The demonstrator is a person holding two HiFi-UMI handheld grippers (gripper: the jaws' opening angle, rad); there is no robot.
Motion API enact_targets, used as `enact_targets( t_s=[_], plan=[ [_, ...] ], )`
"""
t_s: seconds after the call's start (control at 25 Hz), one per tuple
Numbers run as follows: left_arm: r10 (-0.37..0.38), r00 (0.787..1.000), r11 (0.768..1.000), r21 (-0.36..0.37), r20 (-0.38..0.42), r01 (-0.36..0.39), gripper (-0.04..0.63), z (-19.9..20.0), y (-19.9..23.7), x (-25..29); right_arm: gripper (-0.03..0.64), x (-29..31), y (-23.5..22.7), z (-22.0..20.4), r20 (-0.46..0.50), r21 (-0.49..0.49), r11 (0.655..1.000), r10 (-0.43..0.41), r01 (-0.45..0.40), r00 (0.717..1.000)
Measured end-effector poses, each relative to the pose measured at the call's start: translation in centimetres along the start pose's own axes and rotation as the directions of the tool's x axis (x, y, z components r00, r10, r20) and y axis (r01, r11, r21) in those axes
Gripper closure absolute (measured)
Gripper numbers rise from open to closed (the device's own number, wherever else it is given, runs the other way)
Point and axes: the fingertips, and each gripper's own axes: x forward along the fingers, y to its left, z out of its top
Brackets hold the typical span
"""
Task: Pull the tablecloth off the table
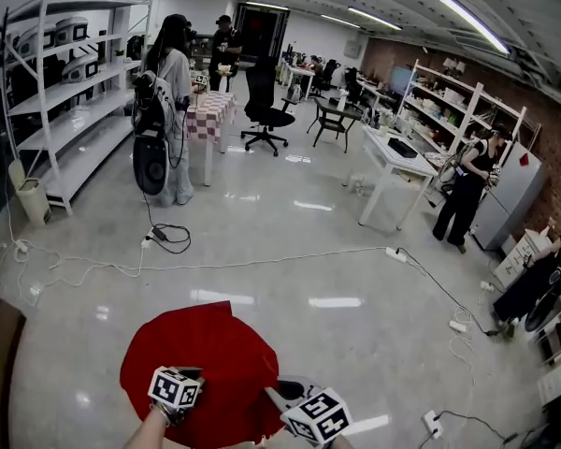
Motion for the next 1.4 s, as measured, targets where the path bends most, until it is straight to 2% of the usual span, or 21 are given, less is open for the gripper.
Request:
enact_targets(
  t_s=[0.32,0.56,0.8,1.24,1.4],
  plan=[
    [0.069,0.99,0.989,-0.142,0.127,-0.05,0.58,1.5,-0.9,-3.9,0.589,2.0,-0.6,-0.3,-0.029,0.045,0.998,-0.034,0.035,0.999],
    [0.127,0.971,0.977,-0.196,0.204,-0.086,0.58,2.5,-0.9,-6.9,0.589,3.4,-0.5,-0.2,-0.043,0.046,0.998,-0.03,0.032,0.999],
    [0.155,0.946,0.96,-0.269,0.284,-0.076,0.58,4.1,-2.3,-9.3,0.589,4.2,-1.1,0.0,-0.048,0.064,0.996,-0.058,0.061,0.997],
    [0.191,0.894,0.948,-0.313,0.405,-0.061,0.58,8.4,-6.2,-12.8,0.588,3.6,-0.7,0.5,-0.03,0.096,0.994,-0.053,0.056,0.998],
    [0.196,0.882,0.953,-0.297,0.429,-0.067,0.58,10.0,-7.3,-13.7,0.589,3.2,-0.5,1.6,-0.005,0.103,0.992,-0.076,0.076,0.997]
  ],
)
